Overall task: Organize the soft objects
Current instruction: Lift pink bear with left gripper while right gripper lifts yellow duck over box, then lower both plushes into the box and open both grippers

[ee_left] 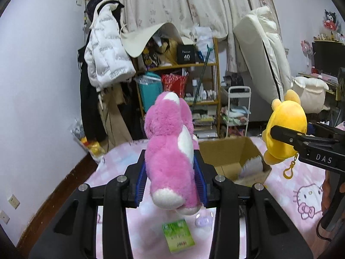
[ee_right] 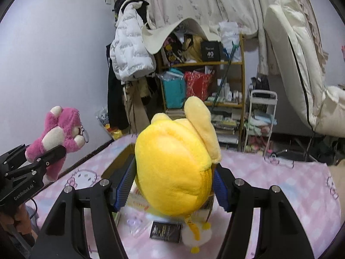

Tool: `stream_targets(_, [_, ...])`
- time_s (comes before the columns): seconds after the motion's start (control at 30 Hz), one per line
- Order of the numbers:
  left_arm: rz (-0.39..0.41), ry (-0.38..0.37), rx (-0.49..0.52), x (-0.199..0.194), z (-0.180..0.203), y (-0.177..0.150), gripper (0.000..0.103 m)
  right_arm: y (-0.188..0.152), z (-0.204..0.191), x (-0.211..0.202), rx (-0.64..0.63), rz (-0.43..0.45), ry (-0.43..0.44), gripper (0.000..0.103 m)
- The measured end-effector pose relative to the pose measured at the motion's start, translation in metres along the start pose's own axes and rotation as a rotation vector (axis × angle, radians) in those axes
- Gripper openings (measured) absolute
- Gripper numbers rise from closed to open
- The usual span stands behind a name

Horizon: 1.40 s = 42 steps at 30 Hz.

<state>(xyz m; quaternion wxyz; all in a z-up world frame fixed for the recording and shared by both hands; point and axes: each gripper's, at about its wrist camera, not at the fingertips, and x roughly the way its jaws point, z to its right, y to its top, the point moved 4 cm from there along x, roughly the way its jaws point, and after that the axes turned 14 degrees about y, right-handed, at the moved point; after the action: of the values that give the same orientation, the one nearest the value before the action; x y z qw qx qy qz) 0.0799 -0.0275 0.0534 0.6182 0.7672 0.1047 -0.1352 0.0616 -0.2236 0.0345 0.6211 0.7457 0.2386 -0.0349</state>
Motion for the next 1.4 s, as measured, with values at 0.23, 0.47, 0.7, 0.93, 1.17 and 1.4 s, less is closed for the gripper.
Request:
stream_targets(0.23, [0.08, 0.011, 0.018, 0.011, 0.005, 0.037, 0.038, 0.036, 0.006, 0.005, -0.038, 0.06, -0.009, 0.069])
stream_targets(0.47, [0.103, -0.008, 0.0, 0.033, 0.014, 0.05, 0.038, 0.058, 0.01, 0.012, -0.051, 0.124, -0.024, 0.069])
stream_targets(0.7, [0.064, -0.031, 0.0, 0.063, 0.026, 0.032, 0.038, 0.046, 0.014, 0.032, -0.056, 0.113, -0.009, 0.069])
stream_targets(0.93, [0.018, -0.012, 0.021, 0.088, 0.033, 0.015, 0.039, 0.033, 0.023, 0.056, -0.046, 0.096, 0.002, 0.07])
stream_targets(1.17, [-0.027, -0.023, 0.032, 0.112, 0.04, 0.005, 0.039, 0.019, 0.035, 0.078, -0.039, 0.05, 0.013, 0.07])
stream_targets(1.4, [-0.112, -0.062, 0.026, 0.132, 0.051, -0.019, 0.039, 0.006, 0.048, 0.096, -0.017, 0.005, 0.02, 0.07])
